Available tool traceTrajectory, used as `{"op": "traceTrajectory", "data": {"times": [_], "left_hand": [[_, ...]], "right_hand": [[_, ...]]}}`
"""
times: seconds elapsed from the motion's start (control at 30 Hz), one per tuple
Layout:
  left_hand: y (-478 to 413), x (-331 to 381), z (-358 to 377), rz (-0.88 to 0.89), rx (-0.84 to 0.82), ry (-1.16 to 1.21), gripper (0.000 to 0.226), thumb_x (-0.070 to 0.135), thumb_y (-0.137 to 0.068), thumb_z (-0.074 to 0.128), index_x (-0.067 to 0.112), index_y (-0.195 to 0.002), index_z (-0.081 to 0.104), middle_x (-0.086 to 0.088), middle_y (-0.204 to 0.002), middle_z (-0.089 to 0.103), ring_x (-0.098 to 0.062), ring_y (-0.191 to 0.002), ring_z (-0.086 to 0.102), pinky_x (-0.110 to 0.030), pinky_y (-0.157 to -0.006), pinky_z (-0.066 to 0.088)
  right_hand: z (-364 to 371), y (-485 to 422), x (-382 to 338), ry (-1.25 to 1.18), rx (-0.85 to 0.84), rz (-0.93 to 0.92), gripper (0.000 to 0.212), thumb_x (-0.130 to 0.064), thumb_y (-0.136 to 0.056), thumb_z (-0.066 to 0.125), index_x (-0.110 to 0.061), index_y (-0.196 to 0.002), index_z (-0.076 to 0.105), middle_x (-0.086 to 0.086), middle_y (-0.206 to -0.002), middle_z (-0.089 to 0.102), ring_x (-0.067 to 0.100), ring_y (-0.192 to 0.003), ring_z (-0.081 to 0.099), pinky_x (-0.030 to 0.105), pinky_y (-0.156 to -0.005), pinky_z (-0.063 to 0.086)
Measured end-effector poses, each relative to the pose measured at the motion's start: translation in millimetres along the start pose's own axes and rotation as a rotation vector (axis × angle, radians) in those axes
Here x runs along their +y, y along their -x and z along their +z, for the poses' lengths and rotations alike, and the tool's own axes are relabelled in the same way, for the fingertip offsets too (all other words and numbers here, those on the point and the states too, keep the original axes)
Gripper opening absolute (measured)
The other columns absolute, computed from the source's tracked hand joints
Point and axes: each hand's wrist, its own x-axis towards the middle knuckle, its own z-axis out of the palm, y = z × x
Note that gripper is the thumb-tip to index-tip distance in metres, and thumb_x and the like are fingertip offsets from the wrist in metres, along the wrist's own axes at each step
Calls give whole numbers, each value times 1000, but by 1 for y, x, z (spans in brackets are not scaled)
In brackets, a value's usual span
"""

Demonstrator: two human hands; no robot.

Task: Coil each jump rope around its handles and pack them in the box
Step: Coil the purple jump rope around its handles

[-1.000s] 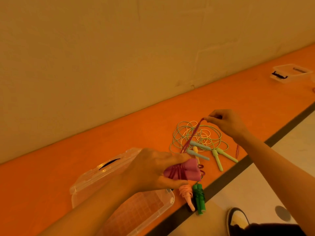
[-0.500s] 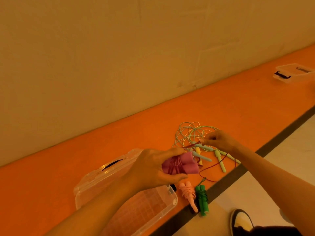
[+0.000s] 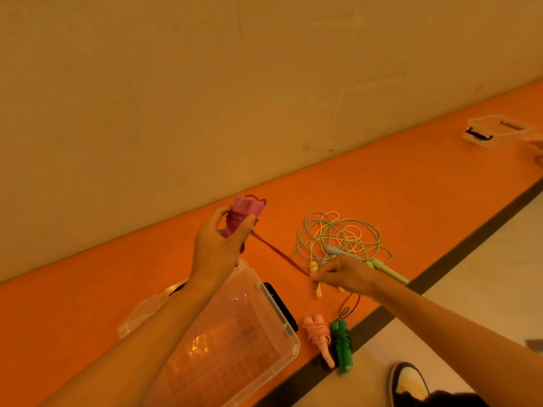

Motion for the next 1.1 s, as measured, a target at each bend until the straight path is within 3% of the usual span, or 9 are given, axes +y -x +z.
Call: {"op": "traceTrajectory", "data": {"times": [0.13, 0.27, 0.4, 0.53, 0.63, 0.73, 0.87, 1.0, 1.1], "left_hand": [[-13, -18, -11, -33, 90, -166, 28, 54, -86, 69, 38, -108, 62, -2, -78, 69, -14, -53, 59, -35, -44, 51], [-19, -32, -17, -87, 59, -325, 20, 60, -85, 68, 44, -94, 59, 5, -80, 71, -20, -57, 63, -49, -52, 55], [-12, -37, -13, -83, -57, -613, 36, 69, -83, 60, 42, -108, 59, 16, -86, 64, -7, -68, 60, -32, -56, 51], [-6, -37, -10, -26, -166, -779, 53, 81, -79, 46, 41, -110, 59, 20, -87, 65, 0, -72, 57, -26, -55, 45], [-4, -34, -3, 55, -220, -866, 55, 79, -86, 41, 44, -126, 55, 17, -98, 70, -5, -75, 58, -25, -55, 44], [2, -23, 6, 135, -309, -905, 54, 66, -95, 19, 42, -128, 54, 7, -80, 69, -10, -61, 56, -21, -47, 32], [17, -11, 17, 272, -459, -934, 70, 59, -89, 2, 35, -136, 48, 7, -68, 58, -9, -56, 54, -20, -46, 30], [33, -2, 36, 270, -575, -975, 94, 83, -70, -2, 42, -145, 37, 9, -71, 58, -5, -57, 52, -19, -51, 36], [40, 4, 42, 284, -634, -992, 85, 91, -72, 16, 48, -142, 37, 6, -79, 69, -6, -67, 61, -24, -64, 52]], "right_hand": [[17, 11, -26, 164, -49, -124, 31, -46, -94, 59, -25, -79, 75, -6, -60, 54, 8, -52, 40, 22, -50, 33], [22, 23, -53, 524, -102, -420, 28, -49, -96, 56, -28, -89, 73, -14, -85, 69, 8, -78, 49, 35, -74, 40], [23, 34, -82, 872, -156, -647, 33, -45, -102, 44, -23, -97, 69, -8, -92, 68, 12, -85, 47, 41, -80, 39], [-5, 36, -101, 832, 39, -716, 30, -44, -100, 44, -24, -99, 66, -8, -91, 63, 12, -85, 51, 38, -76, 42], [-26, 32, -107, 837, 274, -784, 34, -43, -98, 42, -21, -96, 68, -5, -87, 66, 14, -81, 56, 34, -68, 41], [-47, 29, -109, 788, 431, -745, 34, -41, -98, 42, -20, -97, 68, -5, -89, 66, 9, -84, 53, 29, -70, 32], [-68, 24, -105, 697, 507, -702, 34, -41, -97, 46, -18, -95, 71, -6, -87, 68, 6, -80, 54, 23, -66, 30], [-71, 19, -100, 570, 494, -693, 30, -36, -94, 59, -12, -92, 75, -3, -86, 73, 1, -79, 59, 4, -70, 38], [-68, 18, -103, 453, 473, -624, 32, -39, -93, 58, -13, -92, 76, -6, -87, 73, -1, -78, 63, 15, -68, 48]]}}
